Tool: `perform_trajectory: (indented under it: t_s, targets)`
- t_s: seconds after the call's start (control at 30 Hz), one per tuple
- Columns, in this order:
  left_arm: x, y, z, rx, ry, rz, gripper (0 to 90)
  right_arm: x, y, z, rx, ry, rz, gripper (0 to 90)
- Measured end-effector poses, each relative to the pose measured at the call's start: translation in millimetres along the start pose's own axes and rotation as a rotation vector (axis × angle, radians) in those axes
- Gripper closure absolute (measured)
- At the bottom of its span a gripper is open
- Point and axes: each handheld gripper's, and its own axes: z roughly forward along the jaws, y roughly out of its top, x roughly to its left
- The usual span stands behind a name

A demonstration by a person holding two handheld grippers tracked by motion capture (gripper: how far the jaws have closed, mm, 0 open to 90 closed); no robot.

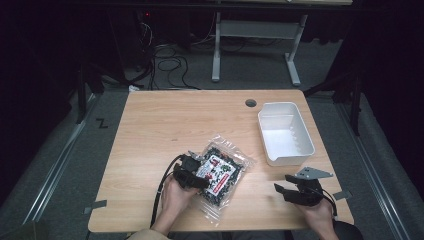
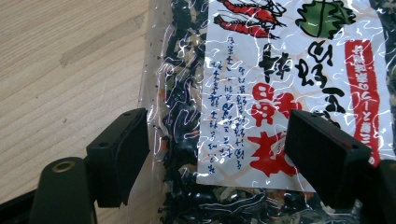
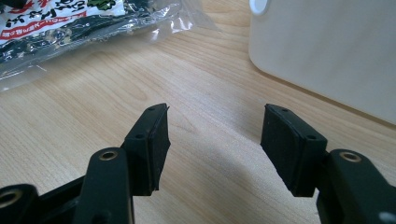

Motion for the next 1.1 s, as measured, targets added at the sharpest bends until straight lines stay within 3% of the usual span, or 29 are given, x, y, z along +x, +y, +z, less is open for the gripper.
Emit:
perform_trajectory:
  t_s: [0.23, 0.4, 1.1]
  targets:
    - [3.4, 0.7, 2.0, 0.004, 0.017, 0.005, 22.5, 0.4, 0.0, 0.3, 0.001, -0.002, 0.002, 42.5]
    - [6.0, 0.9, 2.9, -0.001, 0.001, 0.014, 22.8, 0.7, -0.1, 0.5, 0.0, -0.003, 0.003, 42.5]
    - [-5.8, -4.0, 0.0, -0.002, -0.056, 0.117, 25.3, 3.5, 1.0, -0.2, -0.01, 0.019, 0.001, 44.1]
